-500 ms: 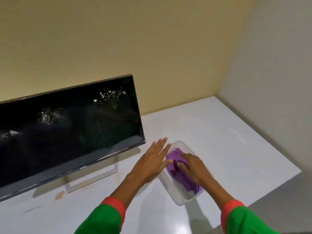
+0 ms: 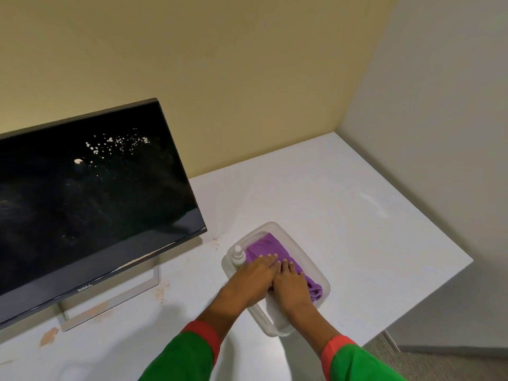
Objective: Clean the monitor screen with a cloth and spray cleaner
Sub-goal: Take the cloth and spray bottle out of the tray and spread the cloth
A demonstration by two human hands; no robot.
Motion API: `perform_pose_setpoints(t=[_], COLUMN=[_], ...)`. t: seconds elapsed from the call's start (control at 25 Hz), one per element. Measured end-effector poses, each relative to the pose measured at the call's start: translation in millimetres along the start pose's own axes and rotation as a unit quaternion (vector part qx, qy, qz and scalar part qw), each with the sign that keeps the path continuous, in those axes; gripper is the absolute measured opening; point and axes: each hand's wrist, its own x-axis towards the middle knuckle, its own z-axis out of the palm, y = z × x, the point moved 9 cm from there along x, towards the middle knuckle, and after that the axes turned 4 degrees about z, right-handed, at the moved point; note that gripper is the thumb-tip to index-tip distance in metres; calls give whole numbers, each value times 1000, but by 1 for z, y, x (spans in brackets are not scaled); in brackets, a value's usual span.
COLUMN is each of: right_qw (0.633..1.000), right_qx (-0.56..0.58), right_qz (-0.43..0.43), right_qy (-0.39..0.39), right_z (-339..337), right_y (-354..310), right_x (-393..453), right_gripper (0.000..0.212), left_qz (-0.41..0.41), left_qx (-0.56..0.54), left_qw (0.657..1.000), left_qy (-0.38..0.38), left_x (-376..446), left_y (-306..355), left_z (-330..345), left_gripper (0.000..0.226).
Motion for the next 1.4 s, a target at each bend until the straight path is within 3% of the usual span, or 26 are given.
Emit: perform_pose_setpoints(t=[0.12,0.32,0.52,0.72,0.88,1.04,1.12,1.24,1.32,1.4], right_qw=[999,974,947,949,956,956,951,946,944,932], right_qx=[21,206,305,302,255,169,98,-57,-90,-101], right_qz=[6,39,30,-32,-138,-231,-278,-317,-318,-343], right_qy=[30,89,101,85,41,63,90,36,-2,51], right_z=[-11,-52,-94,-139,-145,-115,-80,7,48,56], right_y=[3,28,46,24,-42,-124,-162,-190,-183,-176], right_x=[-1,-15,-51,-93,-118,-110,-106,-106,-107,-114], right_gripper=[58,24,37,40,43,41,48,66,73,76], left_qz=[-18,-16,61,39,31,-97,-182,-217,-211,-223], left_qx=[2,83,198,113,85,83,70,2,-61,-71], left_qw=[1000,996,975,978,969,972,974,976,976,972], left_qy=[-3,2,80,168,228,195,113,20,-15,-25], left_x=[6,15,4,-65,-143,-191,-211,-245,-259,-268], left_y=[-6,0,34,39,15,-39,-71,-96,-98,-102], left_z=[6,-1,-52,-114,-119,-80,-33,52,91,107], left_gripper=[66,73,60,39,57,72,72,74,86,88])
